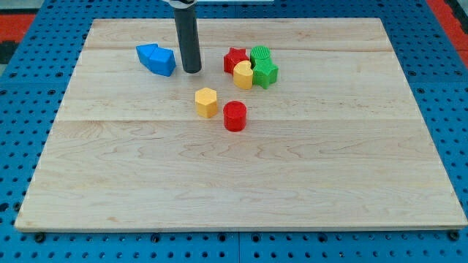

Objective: Push the green star into the red star

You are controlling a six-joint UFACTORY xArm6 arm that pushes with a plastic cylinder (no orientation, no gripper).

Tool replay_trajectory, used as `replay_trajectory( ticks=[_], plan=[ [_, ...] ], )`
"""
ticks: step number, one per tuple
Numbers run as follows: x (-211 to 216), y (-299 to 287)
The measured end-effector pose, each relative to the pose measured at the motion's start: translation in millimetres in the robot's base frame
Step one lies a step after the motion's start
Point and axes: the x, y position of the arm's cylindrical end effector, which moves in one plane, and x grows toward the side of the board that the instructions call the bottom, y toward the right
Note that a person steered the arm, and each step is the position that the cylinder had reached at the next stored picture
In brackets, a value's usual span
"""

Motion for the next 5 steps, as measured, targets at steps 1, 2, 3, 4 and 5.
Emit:
replay_trajectory(
  ticks=[1, 2, 3, 4, 5],
  plan=[
    [58.6, 55.5],
    [58.3, 91.0],
    [55.7, 131.0],
    [14.2, 144.3],
    [-6.0, 86.3]
  ],
)
